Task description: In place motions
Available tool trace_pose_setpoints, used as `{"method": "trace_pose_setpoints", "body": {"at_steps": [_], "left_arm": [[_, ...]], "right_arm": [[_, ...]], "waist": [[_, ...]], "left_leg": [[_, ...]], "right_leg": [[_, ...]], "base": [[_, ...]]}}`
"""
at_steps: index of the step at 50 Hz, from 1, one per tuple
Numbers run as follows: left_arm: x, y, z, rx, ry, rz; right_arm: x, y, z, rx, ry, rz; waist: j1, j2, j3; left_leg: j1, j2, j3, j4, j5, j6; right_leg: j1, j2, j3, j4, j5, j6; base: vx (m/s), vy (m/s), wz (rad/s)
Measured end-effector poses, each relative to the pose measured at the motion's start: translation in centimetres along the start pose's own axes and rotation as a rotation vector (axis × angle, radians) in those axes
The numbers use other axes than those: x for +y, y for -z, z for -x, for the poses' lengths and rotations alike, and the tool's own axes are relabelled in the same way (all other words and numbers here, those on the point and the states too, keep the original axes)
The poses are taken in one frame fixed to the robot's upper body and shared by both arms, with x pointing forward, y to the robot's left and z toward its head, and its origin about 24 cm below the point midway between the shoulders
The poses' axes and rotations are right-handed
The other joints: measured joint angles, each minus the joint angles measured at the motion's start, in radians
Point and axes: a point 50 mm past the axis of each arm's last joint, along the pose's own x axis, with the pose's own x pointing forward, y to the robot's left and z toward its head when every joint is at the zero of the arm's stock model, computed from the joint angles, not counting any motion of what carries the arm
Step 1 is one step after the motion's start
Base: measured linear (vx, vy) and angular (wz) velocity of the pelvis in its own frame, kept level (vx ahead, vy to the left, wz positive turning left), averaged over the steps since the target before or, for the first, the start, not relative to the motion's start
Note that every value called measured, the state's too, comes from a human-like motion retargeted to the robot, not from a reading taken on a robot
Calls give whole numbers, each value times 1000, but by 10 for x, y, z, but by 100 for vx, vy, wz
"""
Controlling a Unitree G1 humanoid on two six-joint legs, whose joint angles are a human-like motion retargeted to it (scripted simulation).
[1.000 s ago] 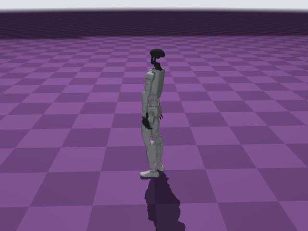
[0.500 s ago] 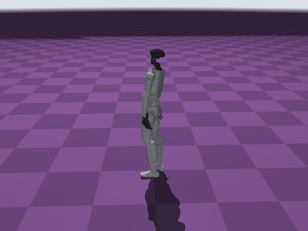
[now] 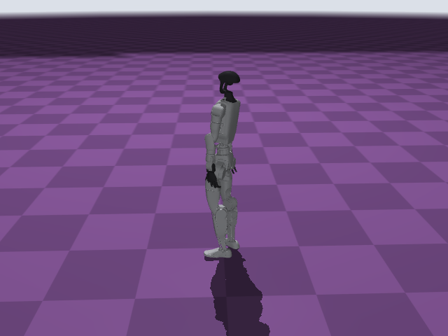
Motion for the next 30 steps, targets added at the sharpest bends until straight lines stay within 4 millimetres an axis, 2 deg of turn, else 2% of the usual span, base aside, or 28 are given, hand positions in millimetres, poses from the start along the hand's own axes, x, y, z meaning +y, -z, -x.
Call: {"method": "trace_pose_setpoints", "body": {"at_steps": [30], "left_arm": [[1,-1,0,-11,0,10]], "right_arm": [[-2,-1,0,-4,4,12]], "waist": [[0,0,13]], "left_leg": [[7,1,-7,-4,3,-1]], "right_leg": [[4,2,-8,1,1,-1]], "base": [[0,0,0]]}}
